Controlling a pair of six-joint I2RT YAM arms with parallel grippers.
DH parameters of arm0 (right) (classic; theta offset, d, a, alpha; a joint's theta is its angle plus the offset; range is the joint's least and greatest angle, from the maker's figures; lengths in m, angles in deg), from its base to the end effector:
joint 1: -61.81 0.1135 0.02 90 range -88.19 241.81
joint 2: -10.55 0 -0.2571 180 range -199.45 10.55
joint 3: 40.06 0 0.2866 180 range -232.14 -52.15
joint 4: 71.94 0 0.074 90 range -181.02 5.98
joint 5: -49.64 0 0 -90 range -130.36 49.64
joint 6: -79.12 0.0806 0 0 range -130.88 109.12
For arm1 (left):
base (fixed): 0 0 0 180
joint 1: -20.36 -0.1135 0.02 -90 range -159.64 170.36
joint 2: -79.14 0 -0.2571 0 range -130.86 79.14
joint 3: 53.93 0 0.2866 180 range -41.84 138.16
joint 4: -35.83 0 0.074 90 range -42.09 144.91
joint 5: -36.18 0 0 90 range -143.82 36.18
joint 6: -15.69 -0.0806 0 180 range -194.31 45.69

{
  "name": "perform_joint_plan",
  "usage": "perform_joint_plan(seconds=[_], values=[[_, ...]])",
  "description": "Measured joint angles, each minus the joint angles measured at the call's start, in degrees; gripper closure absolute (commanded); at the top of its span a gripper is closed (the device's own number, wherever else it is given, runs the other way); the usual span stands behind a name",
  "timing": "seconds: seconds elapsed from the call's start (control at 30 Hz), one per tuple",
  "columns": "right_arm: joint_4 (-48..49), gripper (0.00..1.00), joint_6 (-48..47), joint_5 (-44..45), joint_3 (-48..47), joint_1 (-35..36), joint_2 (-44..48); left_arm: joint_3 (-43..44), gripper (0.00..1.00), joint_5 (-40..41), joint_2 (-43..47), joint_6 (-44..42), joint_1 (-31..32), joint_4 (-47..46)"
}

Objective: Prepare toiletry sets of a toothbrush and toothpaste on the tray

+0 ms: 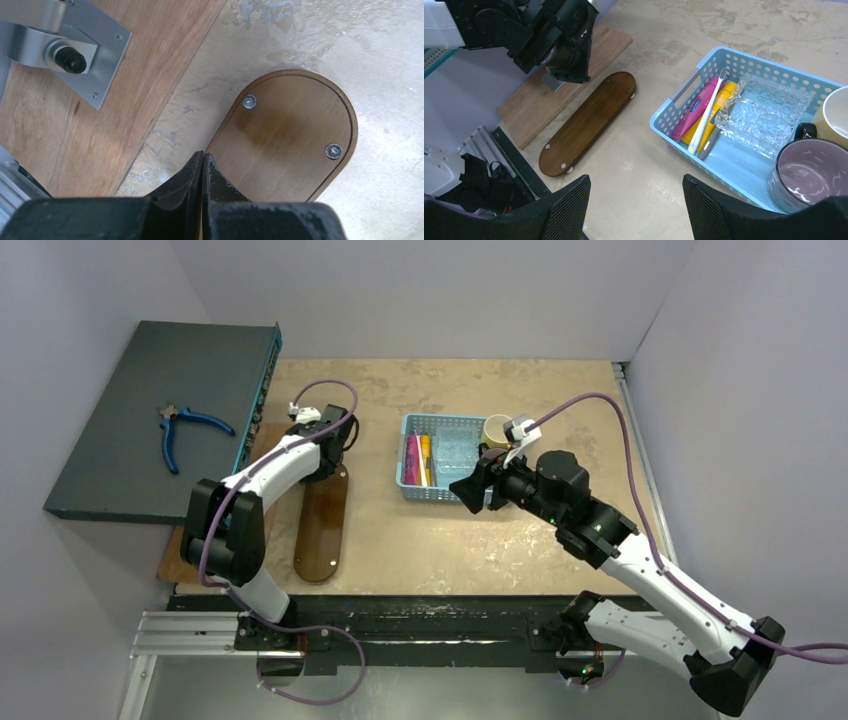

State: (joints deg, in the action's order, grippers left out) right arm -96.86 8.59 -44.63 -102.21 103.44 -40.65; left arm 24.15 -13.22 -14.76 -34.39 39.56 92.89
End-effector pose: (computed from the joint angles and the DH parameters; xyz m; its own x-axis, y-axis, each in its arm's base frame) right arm 0.2128 0.1972 0.3310 -0.4089 0.0812 -0.9089 -0.6154 0.7110 0.3404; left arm 0.3506 -0.0666 0.1627 -0.7363 -0.2595 -0.6249 -0.5264 0.7999 0.2881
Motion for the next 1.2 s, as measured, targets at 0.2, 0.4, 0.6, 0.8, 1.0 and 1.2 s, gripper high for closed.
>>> perform_joint_plan(seconds=[0.2, 0.4, 0.6, 0.8, 1.0, 1.2], values=[[0.48, 0.30, 0.04, -0.07, 0.68, 0.00, 1.11, 2.45, 1.00, -2.62, -2.67, -1.62, -3.82, 1.07], [0.68, 0.30, 0.04, -0.26, 0.92, 0.00, 1.11, 6.03, 1.00, -6.95, -6.29, -4.04, -7.93, 2.93], [1.07, 0.30, 0.04, -0.22, 0.92, 0.00, 1.09, 11.37, 1.00, -11.19, -14.99, -6.97, -9.99, 6.12], [1.16, 0.30, 0.04, 0.02, 0.94, 0.00, 1.14, 14.58, 1.00, -13.90, -19.89, -9.33, -10.19, 8.59], [1.27, 0.30, 0.04, 0.17, 1.42, 0.00, 1.40, 15.45, 1.00, -16.20, -20.61, -10.97, -10.16, 9.75], [1.25, 0.30, 0.07, 0.17, 1.46, 0.00, 1.40, 15.43, 1.00, -16.50, -20.13, -12.37, -9.05, 10.05]])
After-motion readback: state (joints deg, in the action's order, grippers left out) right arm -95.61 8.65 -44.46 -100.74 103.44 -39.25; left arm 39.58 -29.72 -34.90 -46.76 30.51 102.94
